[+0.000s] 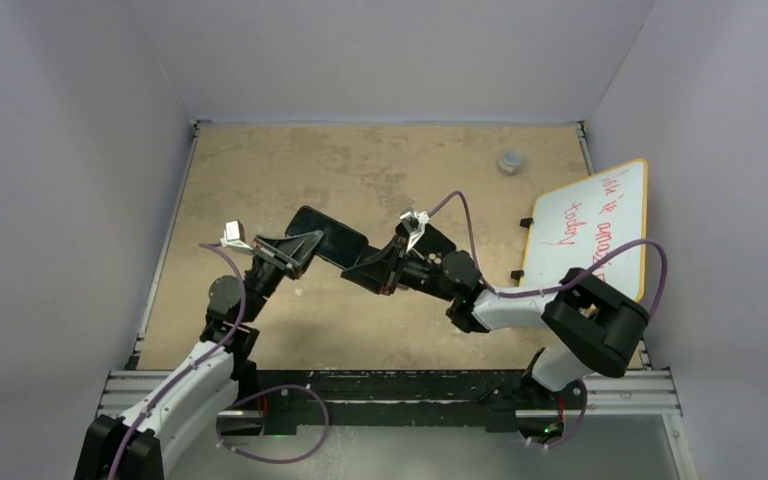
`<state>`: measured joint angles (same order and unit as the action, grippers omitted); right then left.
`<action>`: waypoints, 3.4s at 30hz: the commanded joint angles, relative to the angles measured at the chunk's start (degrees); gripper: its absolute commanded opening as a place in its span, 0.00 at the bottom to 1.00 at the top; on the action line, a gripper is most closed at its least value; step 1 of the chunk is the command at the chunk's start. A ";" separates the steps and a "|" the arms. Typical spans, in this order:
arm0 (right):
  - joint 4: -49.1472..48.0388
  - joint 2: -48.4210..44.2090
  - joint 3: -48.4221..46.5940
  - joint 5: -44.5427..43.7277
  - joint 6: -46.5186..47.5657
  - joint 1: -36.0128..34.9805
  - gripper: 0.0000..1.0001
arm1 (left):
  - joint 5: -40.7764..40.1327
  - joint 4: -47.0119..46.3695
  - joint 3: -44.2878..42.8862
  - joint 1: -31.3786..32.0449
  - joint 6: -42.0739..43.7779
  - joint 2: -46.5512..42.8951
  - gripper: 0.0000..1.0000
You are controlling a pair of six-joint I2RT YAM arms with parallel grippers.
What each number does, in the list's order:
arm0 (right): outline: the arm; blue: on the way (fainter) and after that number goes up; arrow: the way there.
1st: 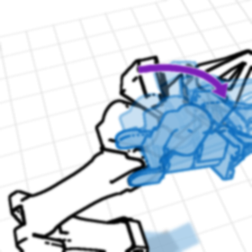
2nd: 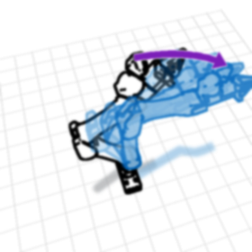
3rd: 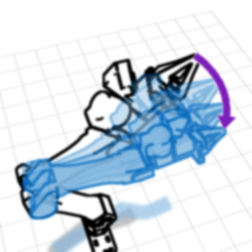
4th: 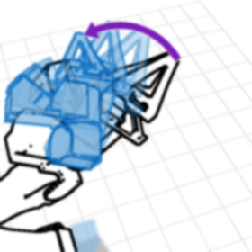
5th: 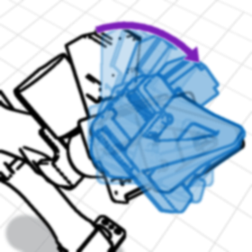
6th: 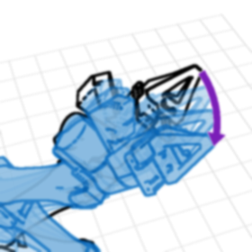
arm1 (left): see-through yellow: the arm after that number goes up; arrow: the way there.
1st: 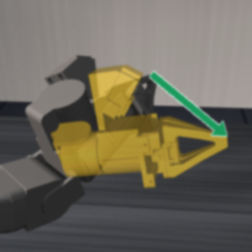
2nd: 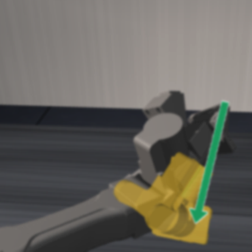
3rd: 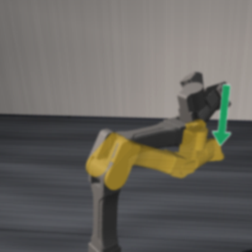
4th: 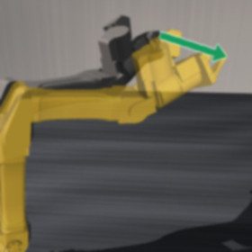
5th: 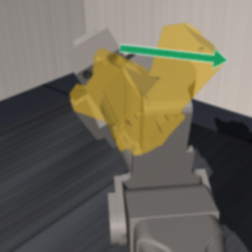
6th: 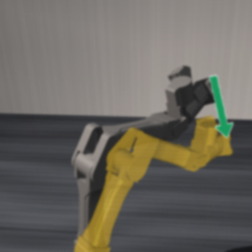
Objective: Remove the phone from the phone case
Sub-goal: Remove the phone case from the phone.
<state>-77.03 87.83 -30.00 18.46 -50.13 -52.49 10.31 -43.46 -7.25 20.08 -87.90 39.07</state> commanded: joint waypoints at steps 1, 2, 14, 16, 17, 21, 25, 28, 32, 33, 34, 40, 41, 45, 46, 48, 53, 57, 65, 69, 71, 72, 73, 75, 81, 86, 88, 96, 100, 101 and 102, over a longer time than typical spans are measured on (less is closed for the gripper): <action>4.69 -3.03 -1.09 -2.19 13.85 -0.04 0.00 | 4.46 0.88 -2.87 0.75 -3.13 -1.42 0.00; 5.69 -3.35 -1.18 -2.22 15.27 -0.03 0.00 | 4.95 1.11 -2.86 0.75 -3.23 -1.69 0.00; 12.44 -4.98 -2.59 -0.20 25.95 0.21 0.00 | 13.76 1.55 -5.45 0.75 -3.21 0.19 0.00; 13.08 -4.80 -2.72 -0.49 24.75 1.00 0.00 | 15.07 0.69 -5.43 0.76 -3.26 0.06 0.00; 12.70 -4.64 -2.69 -0.34 23.63 1.51 0.00 | 15.51 0.51 -5.33 0.75 -3.35 -0.02 0.00; 9.59 -4.06 -1.46 -0.25 20.04 3.09 0.00 | 17.45 -2.44 -5.22 0.75 -3.62 0.24 0.00; 8.34 -3.66 -0.94 0.84 19.20 3.58 0.00 | 16.14 -2.01 -5.06 0.75 -2.43 -0.18 0.00; 6.83 -3.91 -0.13 2.45 18.29 3.56 0.17 | 13.79 -0.32 -5.75 0.75 0.11 -0.75 0.00; 3.49 -4.92 2.98 4.02 16.09 3.40 0.49 | 11.17 -1.04 -6.85 0.75 1.70 0.24 0.00; 2.04 -5.02 4.07 4.38 15.57 3.24 0.52 | 10.61 -1.54 -6.93 0.75 1.64 0.53 0.00; 0.81 -5.04 4.98 4.72 15.12 3.01 0.54 | 10.05 -2.19 -6.98 0.75 1.41 0.97 0.00; -2.87 -6.01 7.17 7.28 16.17 1.26 0.63 | 9.03 -5.09 -7.90 0.75 0.70 3.53 0.00; -3.59 -6.25 7.35 7.39 16.62 1.06 0.64 | 9.03 -5.39 -8.02 0.75 0.65 3.69 0.00; -6.41 -7.16 7.57 5.56 18.61 0.76 0.65 | 9.85 -5.42 -8.62 0.75 0.72 4.17 0.00; -7.40 -7.34 7.62 4.87 18.99 0.82 0.65 | 9.97 -5.33 -8.63 0.75 0.71 4.08 0.00; -8.37 -7.62 7.47 3.91 19.55 0.82 0.64 | 10.20 -5.12 -8.67 0.75 0.70 3.89 0.00; -10.38 -7.59 7.01 3.12 19.49 0.79 0.62 | 10.47 -5.12 -8.11 0.75 0.22 3.32 0.00; -10.62 -7.63 6.54 3.74 19.28 0.73 0.57 | 10.95 -5.31 -7.96 0.75 0.14 3.20 0.00; -10.35 -7.15 5.25 3.87 19.83 0.74 0.46 | 12.50 -5.76 -8.20 0.75 -0.28 3.69 0.00; -9.43 -7.06 5.04 3.94 20.99 0.81 0.31 | 13.37 -5.84 -7.51 0.75 -1.48 3.29 0.00; -8.34 -7.21 5.04 4.10 21.62 0.80 0.23 | 13.77 -5.23 -7.24 0.75 -1.74 2.63 0.00; -7.66 -7.42 5.04 4.15 22.01 0.81 0.20 | 13.96 -4.58 -7.24 0.75 -1.68 2.24 0.00; -6.75 -7.60 5.04 4.20 22.48 0.81 0.17 | 14.14 -3.93 -7.25 0.75 -1.54 1.89 0.00; -5.06 -8.18 4.81 4.01 23.83 0.81 0.13 | 14.82 -2.99 -7.17 0.75 -1.45 1.42 0.00; -4.50 -9.07 3.72 4.62 24.17 0.82 0.28 | 14.13 -2.21 -6.62 0.75 -1.01 0.39 0.00; -6.48 -9.21 4.58 8.17 21.91 0.76 0.52 | 13.03 -3.41 -7.16 0.75 -0.26 1.70 0.00; -6.23 -9.37 4.82 9.71 21.67 0.72 0.57 | 12.62 -4.16 -7.12 0.75 -0.43 2.10 0.00; -6.00 -10.32 4.82 12.05 21.52 0.61 0.62 | 12.20 -5.67 -8.48 0.75 0.27 4.22 0.00; -4.25 -11.18 4.25 9.69 22.66 0.57 0.60 | 12.95 -5.45 -8.50 0.74 0.32 4.27 0.00; -4.45 -11.12 4.25 8.94 22.51 0.54 0.59 | 13.14 -5.34 -8.38 0.75 0.41 4.05 0.00; -4.89 -10.99 4.31 8.19 22.23 0.56 0.58 | 13.25 -5.18 -8.18 0.78 0.43 3.71 0.00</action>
<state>-78.74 78.32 -23.88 28.16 -28.45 -51.70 23.59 -43.55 -12.75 20.71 -87.90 43.62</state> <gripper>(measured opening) 0.597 0.151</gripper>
